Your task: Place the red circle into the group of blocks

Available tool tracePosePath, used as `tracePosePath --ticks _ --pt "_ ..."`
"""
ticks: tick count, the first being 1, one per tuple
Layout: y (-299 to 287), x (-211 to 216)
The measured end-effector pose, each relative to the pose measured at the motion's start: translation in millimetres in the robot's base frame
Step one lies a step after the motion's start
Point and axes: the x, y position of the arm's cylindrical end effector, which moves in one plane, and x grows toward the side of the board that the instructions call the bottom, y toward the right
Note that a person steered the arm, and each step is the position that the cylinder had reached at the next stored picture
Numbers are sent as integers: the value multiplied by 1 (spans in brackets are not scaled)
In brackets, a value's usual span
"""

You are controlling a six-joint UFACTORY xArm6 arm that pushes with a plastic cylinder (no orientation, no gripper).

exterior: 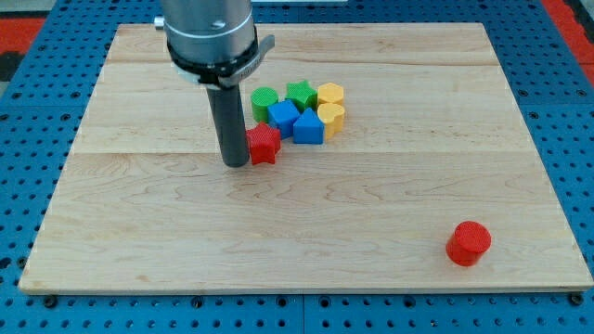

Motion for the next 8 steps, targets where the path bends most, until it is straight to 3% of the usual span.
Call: tracePosePath --ticks 2,3,4,5,6,7,8 --pt "42 -49" --pt "22 -30" --pt "43 47" --pt "109 134" --pt "115 151" --pt "221 151" --pt "258 150"
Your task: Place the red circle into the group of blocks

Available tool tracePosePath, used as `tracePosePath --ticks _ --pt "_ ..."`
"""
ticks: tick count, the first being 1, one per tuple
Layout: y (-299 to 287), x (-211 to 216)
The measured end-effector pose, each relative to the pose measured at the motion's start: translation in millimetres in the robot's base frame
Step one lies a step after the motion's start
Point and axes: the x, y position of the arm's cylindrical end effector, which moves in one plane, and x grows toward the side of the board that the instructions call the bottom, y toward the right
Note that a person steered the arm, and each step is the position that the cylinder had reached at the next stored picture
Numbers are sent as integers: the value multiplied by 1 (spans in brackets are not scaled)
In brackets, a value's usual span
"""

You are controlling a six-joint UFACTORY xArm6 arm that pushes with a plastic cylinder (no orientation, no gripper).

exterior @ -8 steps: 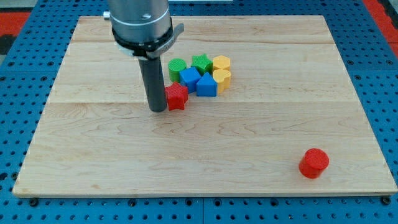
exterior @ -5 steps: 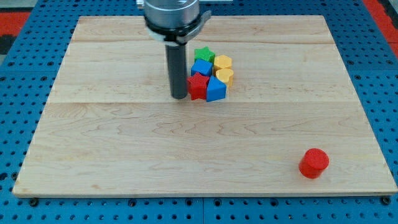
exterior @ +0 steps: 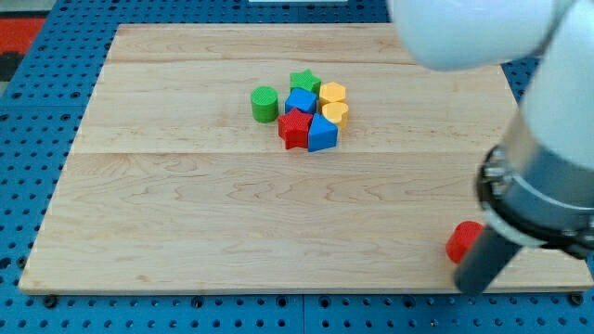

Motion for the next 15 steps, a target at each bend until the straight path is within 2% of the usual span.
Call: tracePosePath --ticks 1,2,3,4,5,6,7,9,10,11,12,13,15 --pt "-13 -51" --pt "-57 -101" --pt "-86 -112" --pt "-52 -78" --pt "48 -62" --pt "110 -77" --pt "104 -102" --pt "79 -116" --pt "56 -93" --pt "-19 -110" --pt "-111 -167" --pt "-148 -181" --pt "-148 -181"
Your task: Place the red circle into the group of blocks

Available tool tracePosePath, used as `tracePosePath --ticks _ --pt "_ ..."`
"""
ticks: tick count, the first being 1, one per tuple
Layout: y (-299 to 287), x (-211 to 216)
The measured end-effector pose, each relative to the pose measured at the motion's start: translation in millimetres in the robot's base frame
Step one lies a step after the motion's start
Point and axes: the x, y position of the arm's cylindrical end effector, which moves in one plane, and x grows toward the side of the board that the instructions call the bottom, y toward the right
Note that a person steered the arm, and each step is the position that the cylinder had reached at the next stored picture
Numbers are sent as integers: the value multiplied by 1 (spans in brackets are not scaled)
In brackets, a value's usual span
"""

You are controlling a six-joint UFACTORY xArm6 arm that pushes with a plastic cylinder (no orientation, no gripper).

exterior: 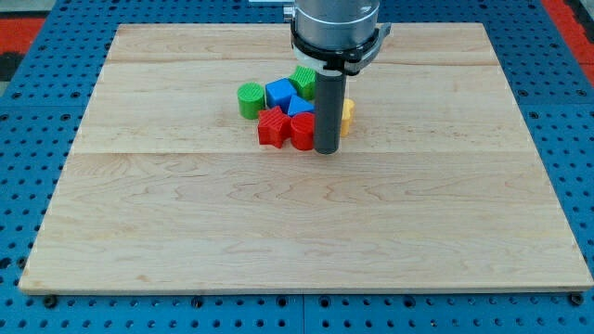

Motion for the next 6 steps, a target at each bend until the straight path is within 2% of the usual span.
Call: tracePosePath --ticks 1,2,3,4,5,6 --pt "-6 14" --pt "-53 -7" --pt "-53 -7" --pt "-88 6" --pt "-116 -7" --pt "-103 -9"
